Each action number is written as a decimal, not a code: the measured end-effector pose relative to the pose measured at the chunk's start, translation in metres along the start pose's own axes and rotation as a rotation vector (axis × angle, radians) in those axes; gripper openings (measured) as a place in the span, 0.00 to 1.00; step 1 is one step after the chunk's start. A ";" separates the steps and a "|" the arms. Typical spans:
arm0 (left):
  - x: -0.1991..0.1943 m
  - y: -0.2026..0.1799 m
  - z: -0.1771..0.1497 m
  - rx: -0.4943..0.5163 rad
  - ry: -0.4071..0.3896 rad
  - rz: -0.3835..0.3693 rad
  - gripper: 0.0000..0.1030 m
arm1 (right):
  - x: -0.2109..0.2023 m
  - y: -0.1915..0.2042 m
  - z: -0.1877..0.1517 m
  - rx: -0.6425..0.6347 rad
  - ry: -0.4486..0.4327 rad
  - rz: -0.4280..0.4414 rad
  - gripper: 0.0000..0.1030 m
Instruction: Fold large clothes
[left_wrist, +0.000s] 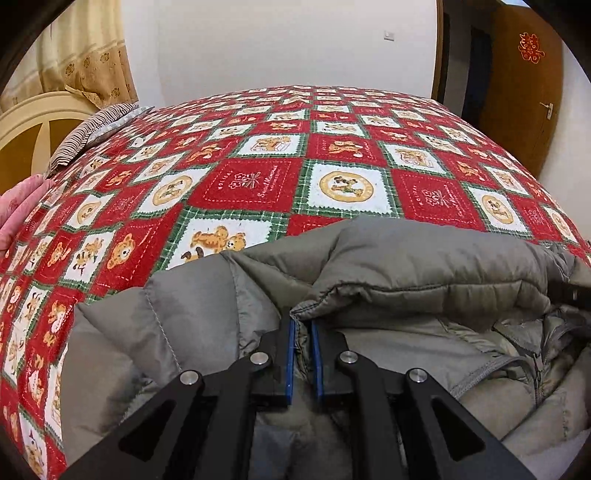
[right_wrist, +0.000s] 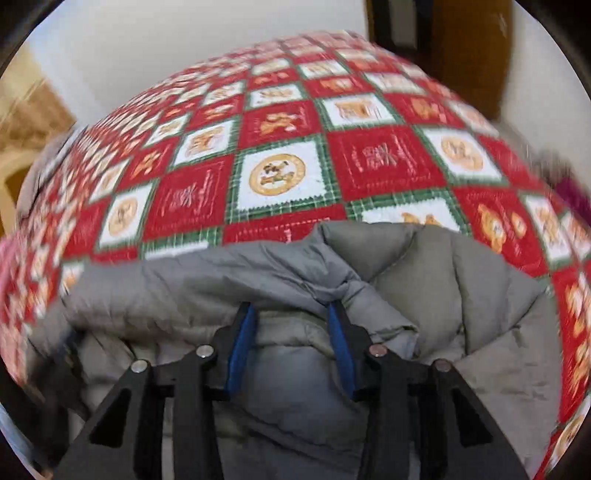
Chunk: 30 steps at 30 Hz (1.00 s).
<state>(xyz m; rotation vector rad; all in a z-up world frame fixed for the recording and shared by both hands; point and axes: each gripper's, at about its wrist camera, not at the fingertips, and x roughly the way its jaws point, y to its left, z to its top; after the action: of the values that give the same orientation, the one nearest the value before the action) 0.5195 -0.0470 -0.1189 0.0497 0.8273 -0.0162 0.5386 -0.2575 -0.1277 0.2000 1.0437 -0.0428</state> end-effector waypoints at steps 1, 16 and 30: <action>0.000 0.000 0.000 0.004 0.000 0.003 0.09 | 0.000 0.003 -0.005 -0.047 -0.021 -0.017 0.41; -0.085 -0.022 0.070 -0.046 -0.157 -0.175 0.10 | 0.000 0.012 -0.029 -0.213 -0.196 -0.084 0.42; 0.017 -0.056 0.015 -0.064 0.031 -0.152 0.10 | 0.001 0.007 -0.028 -0.190 -0.189 -0.032 0.43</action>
<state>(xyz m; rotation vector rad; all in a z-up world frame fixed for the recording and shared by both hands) 0.5403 -0.1031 -0.1236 -0.0734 0.8610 -0.1327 0.5161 -0.2457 -0.1415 0.0064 0.8570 0.0083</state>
